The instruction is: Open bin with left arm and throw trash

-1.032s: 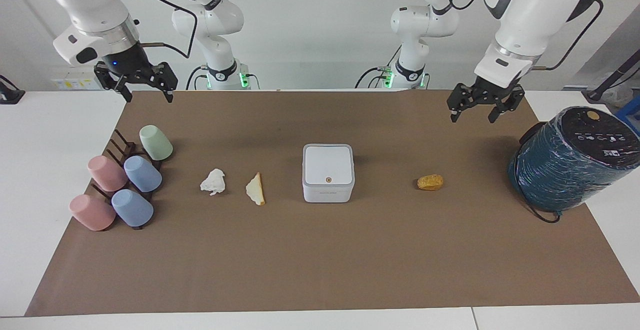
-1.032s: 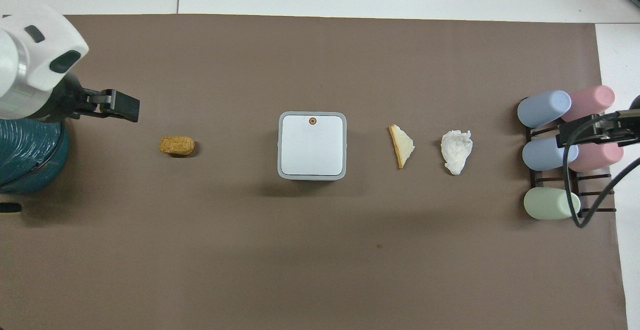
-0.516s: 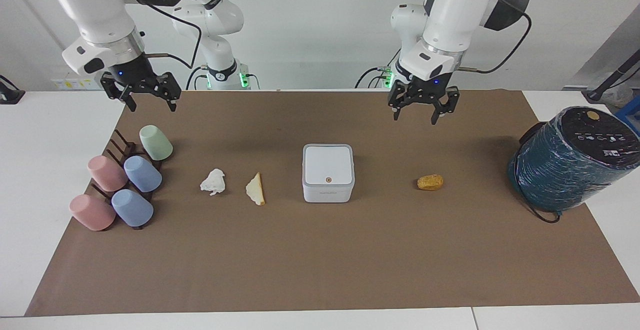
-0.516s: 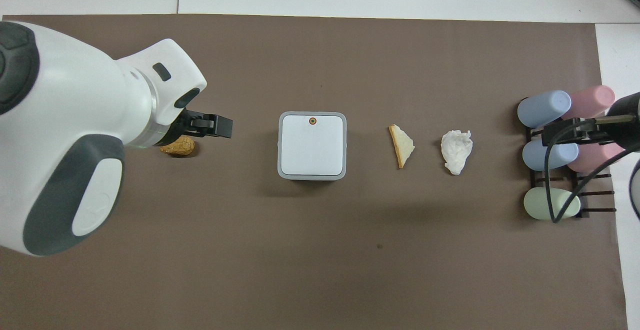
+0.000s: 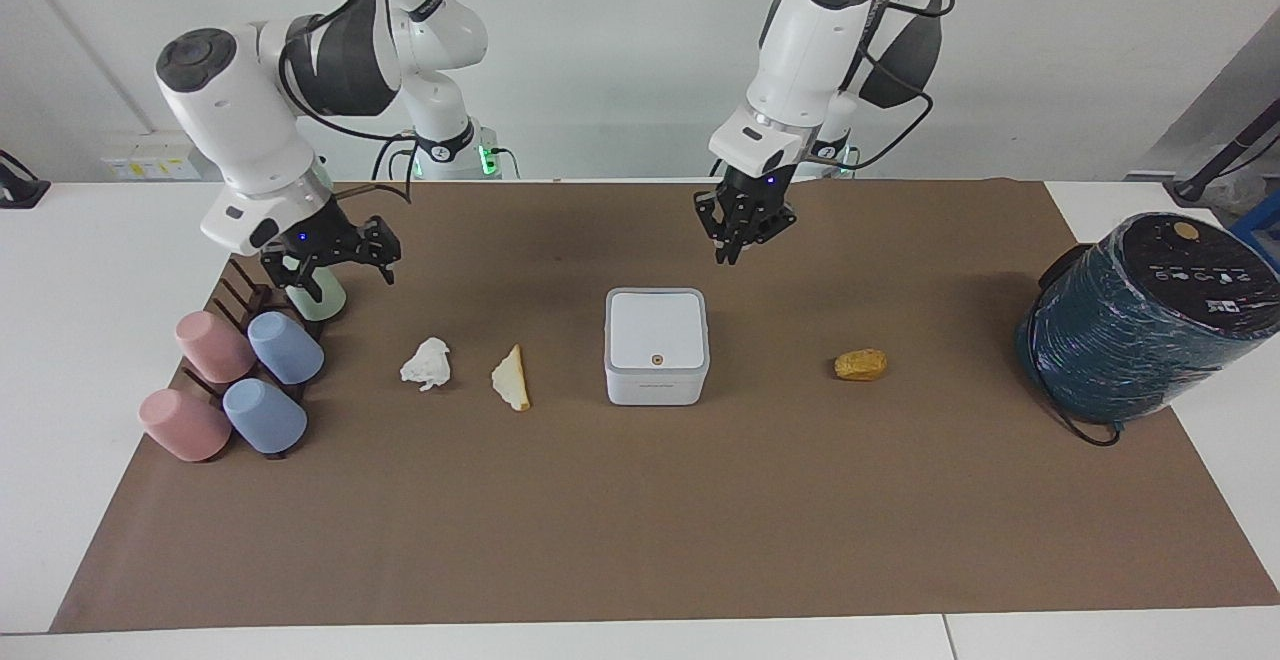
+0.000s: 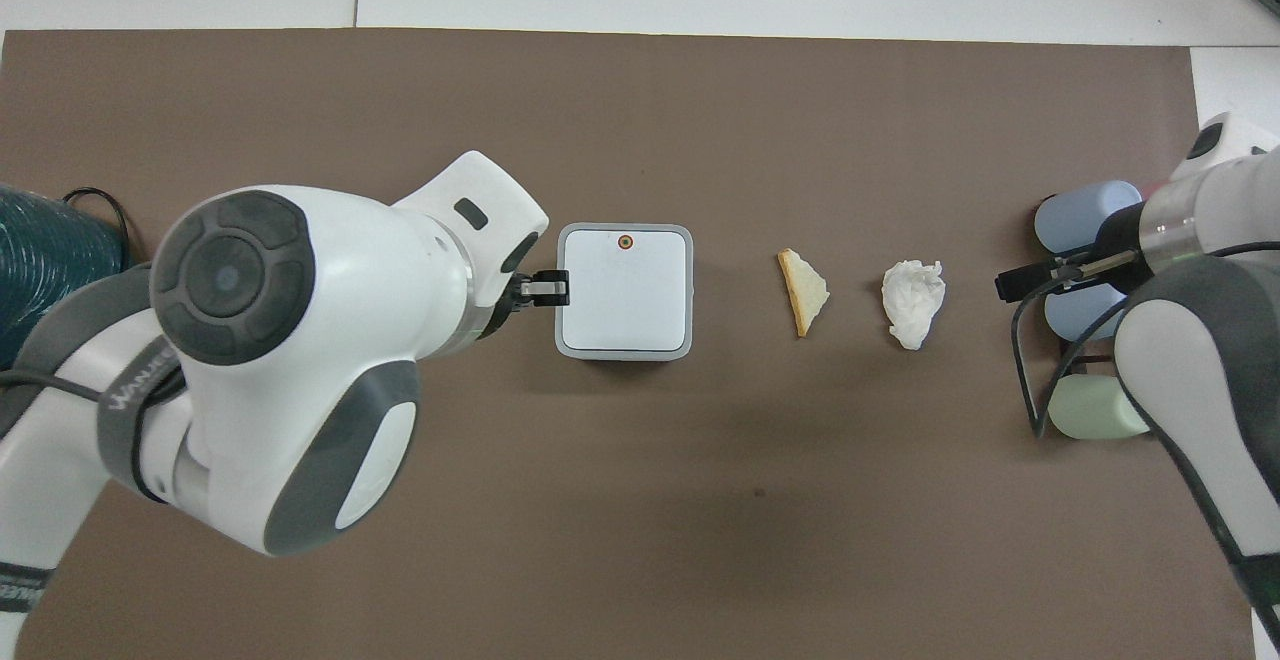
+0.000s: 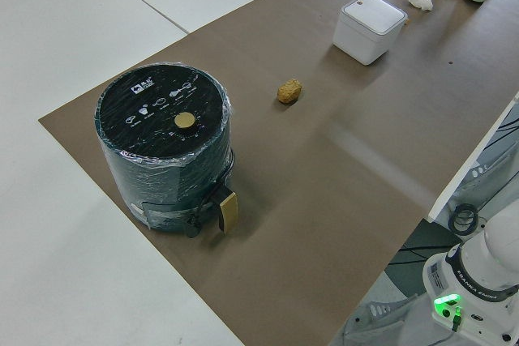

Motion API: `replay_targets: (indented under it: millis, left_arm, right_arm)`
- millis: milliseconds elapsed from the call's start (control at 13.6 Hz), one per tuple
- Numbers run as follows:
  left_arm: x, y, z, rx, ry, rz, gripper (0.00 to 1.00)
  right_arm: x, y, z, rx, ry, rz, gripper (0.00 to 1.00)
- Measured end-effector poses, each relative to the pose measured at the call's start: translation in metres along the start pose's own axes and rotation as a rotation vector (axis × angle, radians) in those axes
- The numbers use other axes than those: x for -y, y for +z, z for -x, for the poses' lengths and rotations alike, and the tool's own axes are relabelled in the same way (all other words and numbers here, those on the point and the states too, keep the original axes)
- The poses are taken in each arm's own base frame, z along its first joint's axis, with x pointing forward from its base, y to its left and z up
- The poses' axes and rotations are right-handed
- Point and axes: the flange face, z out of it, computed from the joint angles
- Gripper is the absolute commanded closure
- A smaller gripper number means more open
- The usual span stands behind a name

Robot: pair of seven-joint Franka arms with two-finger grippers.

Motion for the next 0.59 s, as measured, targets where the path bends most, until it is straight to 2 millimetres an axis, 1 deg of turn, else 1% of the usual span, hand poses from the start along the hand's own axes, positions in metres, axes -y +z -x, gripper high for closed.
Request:
replay_targets:
  millis: [221, 369, 590]
  left_arm:
    - [-0.018, 0.026, -0.002, -0.030, -0.079, 0.049, 1.00]
    - [-0.026, 0.040, -0.006, -0.061, -0.144, 0.086, 1.00]
    - [-0.029, 0.046, -0.008, -0.079, -0.194, 0.106, 1.00]
  right_arm:
    - [-0.008, 0.053, -0.021, 0.002, -0.123, 0.000, 0.00]
    - [-0.003, 0.084, -0.032, 0.005, -0.190, -0.011, 0.00]
    - [0.008, 0.112, -0.037, 0.028, -0.254, -0.034, 0.00]
